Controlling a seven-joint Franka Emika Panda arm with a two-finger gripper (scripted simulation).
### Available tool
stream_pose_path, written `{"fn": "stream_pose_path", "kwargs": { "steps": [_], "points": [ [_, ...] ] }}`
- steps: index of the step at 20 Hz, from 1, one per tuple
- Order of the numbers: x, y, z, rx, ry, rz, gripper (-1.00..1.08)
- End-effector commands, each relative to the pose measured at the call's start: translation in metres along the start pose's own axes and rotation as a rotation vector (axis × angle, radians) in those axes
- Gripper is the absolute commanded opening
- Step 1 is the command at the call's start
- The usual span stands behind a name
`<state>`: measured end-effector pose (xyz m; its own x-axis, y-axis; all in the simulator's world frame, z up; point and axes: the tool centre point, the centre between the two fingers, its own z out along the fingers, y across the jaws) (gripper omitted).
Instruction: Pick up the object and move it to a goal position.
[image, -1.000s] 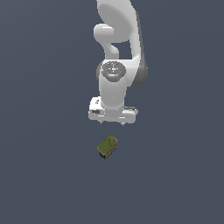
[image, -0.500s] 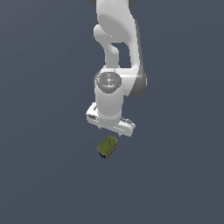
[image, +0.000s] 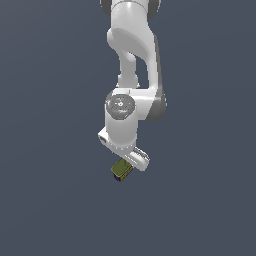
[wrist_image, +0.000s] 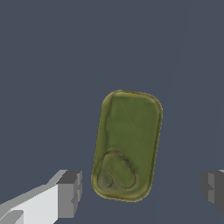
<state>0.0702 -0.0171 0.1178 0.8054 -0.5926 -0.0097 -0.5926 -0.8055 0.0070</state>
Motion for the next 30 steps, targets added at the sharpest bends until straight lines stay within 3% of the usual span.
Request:
{"fn": "stream_pose_path", "kwargs": {
  "steps": [1,15,25,30],
  "points": [
    [0.005,-0.002,0.003,0.003,0.003,0.051,1.0],
    [0.014,-0.006,0.011,0.007,0.009,0.138,1.0],
    [0.014,-0.006,0.056,0.008,0.009,0.143,1.0],
    [0.015,-0.007,0.059,0.008,0.009,0.143,1.0]
  ]
}}
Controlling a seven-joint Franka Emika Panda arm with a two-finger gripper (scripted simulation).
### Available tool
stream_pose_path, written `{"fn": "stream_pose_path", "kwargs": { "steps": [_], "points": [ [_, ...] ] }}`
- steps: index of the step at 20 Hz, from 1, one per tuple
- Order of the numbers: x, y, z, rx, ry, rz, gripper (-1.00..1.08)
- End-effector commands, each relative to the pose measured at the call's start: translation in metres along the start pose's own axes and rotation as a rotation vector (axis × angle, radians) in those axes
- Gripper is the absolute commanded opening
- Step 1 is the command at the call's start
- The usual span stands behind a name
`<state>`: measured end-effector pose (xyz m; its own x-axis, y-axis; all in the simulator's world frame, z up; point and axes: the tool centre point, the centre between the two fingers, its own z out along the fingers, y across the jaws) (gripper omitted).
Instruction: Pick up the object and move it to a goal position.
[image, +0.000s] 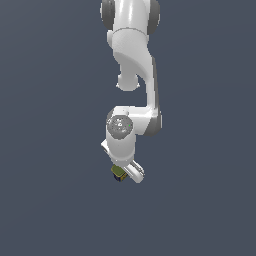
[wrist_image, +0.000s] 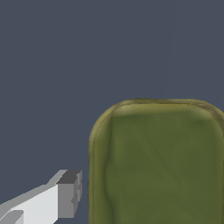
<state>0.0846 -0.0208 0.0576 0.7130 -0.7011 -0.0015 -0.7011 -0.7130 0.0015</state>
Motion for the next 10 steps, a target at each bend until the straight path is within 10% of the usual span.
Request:
{"fn": "stream_pose_path", "kwargs": {
  "steps": [1,2,10],
  "points": [
    [0.001,-0.0008,-0.0009,0.001,0.001,0.0,1.0],
    [0.001,-0.0008,-0.0009,0.001,0.001,0.0,-1.0],
    [0.001,-0.0008,-0.0009,0.001,0.001,0.0,-1.0]
  ]
}}
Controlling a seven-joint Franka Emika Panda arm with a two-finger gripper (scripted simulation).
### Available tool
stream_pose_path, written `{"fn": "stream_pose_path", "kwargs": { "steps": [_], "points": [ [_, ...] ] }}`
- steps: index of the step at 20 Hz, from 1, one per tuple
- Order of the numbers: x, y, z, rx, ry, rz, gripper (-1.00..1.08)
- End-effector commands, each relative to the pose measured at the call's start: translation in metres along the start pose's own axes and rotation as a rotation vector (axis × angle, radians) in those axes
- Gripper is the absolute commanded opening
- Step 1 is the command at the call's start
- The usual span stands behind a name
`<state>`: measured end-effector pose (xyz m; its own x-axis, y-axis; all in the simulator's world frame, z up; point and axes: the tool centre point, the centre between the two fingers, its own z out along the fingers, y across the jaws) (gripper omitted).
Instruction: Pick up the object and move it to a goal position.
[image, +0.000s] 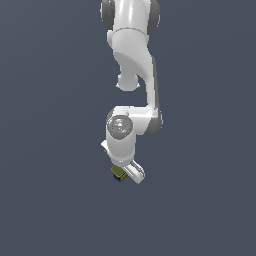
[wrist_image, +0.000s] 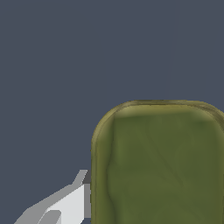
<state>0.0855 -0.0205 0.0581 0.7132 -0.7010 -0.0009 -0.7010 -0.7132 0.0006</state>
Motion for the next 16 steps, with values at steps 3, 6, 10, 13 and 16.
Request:
{"fn": "stream_pose_path", "kwargs": {
  "steps": [3,6,10,13,16],
  "points": [
    [0.0,0.0,0.0,0.0,0.0,0.0,-1.0],
    [-0.004,-0.006,0.0,0.0,0.0,0.0,-1.0],
    [-0.016,-0.025,-0.001,0.0,0.0,0.0,-1.0],
    [-0.03,-0.045,-0.001,0.0,0.0,0.0,-1.0],
    [-0.043,-0.067,-0.002,0.0,0.001,0.0,-1.0]
  ]
}}
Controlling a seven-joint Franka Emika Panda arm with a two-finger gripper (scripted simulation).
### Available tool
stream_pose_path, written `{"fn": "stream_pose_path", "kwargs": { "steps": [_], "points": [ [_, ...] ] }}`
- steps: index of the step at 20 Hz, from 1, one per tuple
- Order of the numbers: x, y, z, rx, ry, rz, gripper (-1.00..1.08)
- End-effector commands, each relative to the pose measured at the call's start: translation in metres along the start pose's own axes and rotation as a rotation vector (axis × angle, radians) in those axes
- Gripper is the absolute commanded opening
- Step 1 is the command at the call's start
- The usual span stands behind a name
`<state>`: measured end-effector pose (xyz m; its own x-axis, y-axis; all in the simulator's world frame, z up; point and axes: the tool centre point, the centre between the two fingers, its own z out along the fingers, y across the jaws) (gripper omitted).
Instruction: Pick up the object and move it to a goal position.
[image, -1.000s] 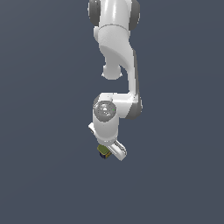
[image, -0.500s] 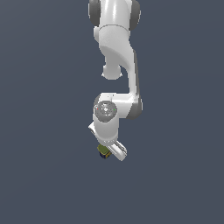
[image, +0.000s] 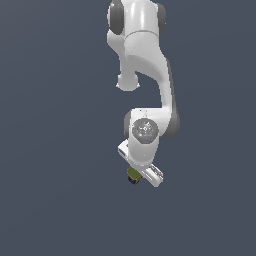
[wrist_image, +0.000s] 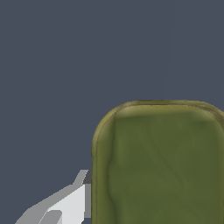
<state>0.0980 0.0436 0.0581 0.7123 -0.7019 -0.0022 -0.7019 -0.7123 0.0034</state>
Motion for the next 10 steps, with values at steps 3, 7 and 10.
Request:
{"fn": "stream_pose_path", "kwargs": {
  "steps": [3,7,10],
  "points": [
    [-0.016,-0.028,-0.003,0.003,0.002,-0.001,-1.0],
    [-0.022,-0.039,-0.003,0.003,0.002,-0.001,-1.0],
    [-0.024,-0.041,-0.003,0.003,0.002,-0.001,-1.0]
  ]
}}
